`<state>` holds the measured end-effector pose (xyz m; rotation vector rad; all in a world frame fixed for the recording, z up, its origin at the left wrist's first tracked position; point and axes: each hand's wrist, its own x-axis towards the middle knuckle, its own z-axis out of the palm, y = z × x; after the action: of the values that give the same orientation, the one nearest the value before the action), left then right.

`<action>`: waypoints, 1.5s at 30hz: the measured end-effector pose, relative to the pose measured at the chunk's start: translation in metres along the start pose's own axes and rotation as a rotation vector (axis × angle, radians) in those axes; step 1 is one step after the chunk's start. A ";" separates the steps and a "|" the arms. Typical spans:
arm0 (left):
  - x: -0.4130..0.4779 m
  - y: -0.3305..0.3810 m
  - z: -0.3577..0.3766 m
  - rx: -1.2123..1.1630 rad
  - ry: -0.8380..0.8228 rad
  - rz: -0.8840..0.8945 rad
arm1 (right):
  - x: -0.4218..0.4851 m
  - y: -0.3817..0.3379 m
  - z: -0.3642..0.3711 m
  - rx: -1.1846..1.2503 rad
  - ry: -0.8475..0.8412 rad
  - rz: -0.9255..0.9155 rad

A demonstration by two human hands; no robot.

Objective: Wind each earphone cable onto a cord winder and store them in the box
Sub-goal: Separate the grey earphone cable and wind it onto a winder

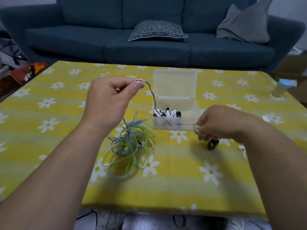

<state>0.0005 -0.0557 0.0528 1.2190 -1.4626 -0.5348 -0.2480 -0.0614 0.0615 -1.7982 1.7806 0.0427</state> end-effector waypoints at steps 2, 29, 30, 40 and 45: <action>-0.001 0.006 0.005 -0.009 -0.037 0.025 | 0.001 -0.004 0.004 -0.146 -0.014 -0.015; 0.001 -0.038 -0.001 0.678 -0.507 -0.233 | -0.023 0.002 -0.054 1.814 0.396 -0.355; 0.001 -0.039 -0.003 0.650 -0.496 -0.224 | -0.020 0.005 -0.053 1.673 0.458 -0.246; 0.001 -0.022 0.000 0.469 -0.490 -0.092 | -0.001 -0.001 -0.006 -0.136 0.264 -0.047; -0.002 -0.023 0.009 0.457 -0.589 -0.012 | 0.000 -0.042 0.029 0.327 0.213 -0.505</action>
<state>0.0012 -0.0652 0.0302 1.4983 -2.1618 -0.6195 -0.1981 -0.0522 0.0543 -1.9985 1.3166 -0.6230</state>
